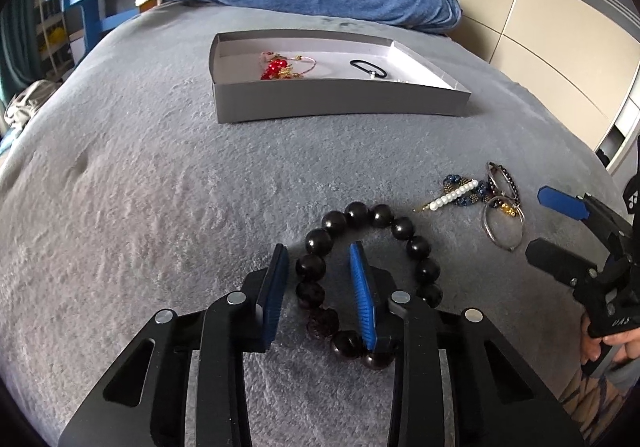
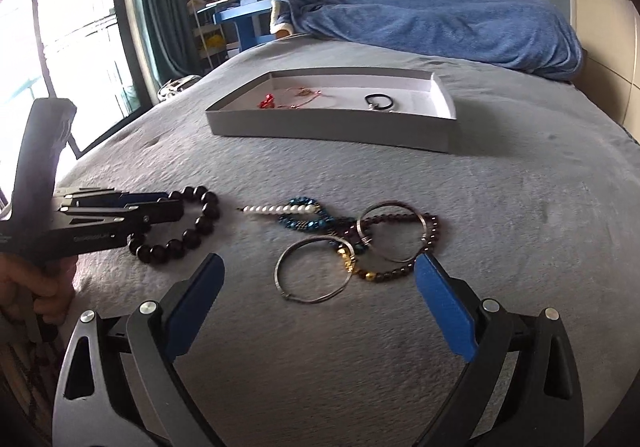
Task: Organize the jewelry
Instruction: 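Grasp the black bead bracelet with the left gripper and lift it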
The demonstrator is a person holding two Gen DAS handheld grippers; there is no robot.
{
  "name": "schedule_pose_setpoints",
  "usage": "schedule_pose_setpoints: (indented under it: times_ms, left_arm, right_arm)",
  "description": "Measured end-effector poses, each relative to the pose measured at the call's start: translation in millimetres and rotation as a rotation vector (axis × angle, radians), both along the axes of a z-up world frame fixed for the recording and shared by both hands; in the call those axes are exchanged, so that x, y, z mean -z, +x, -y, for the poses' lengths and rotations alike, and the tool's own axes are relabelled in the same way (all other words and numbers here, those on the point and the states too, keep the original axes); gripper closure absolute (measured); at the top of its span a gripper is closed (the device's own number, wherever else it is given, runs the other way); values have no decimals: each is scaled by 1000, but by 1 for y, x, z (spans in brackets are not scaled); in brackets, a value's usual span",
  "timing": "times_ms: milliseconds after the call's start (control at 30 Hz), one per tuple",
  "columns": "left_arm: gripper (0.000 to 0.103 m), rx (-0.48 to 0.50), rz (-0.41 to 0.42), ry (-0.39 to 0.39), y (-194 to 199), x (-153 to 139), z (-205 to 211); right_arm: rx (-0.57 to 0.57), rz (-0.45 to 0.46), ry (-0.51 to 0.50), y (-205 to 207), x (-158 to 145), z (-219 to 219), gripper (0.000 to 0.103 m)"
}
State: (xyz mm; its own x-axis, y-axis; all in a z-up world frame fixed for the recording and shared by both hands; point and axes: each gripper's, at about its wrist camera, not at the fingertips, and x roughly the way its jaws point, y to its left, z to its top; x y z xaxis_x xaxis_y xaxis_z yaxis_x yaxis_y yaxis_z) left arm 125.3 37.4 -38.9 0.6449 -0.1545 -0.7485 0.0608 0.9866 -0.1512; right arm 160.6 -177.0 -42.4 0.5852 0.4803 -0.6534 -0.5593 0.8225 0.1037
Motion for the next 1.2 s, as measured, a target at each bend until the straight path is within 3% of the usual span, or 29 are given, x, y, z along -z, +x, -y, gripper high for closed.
schedule_pose_setpoints:
  times_ms: [200,567,700,733,833,967,1200]
  left_arm:
    - [70,-2,-1,3,1,1,1]
    - [66,1,-3,7,4,1,2]
    - [66,2,-7,9,5,2,3]
    - [66,2,-8,9,5,3,3]
    - [66,6,-14,6,7,3,3]
    - [88,2,2,11,6,2,3]
    - [88,4,52,-37,-1,-8,0]
  right_arm:
    - [-1,9,-79,1,4,-11,23]
    - [-13,-1,-237,8,17,-34,30]
    - [-15,-5,-224,9,18,-33,51]
    - [-15,-1,-215,8,17,-31,53]
    - [-8,7,-190,7,15,-27,53]
    - [-1,40,-124,2,8,-17,53]
    - [27,63,-40,-1,-2,-3,53]
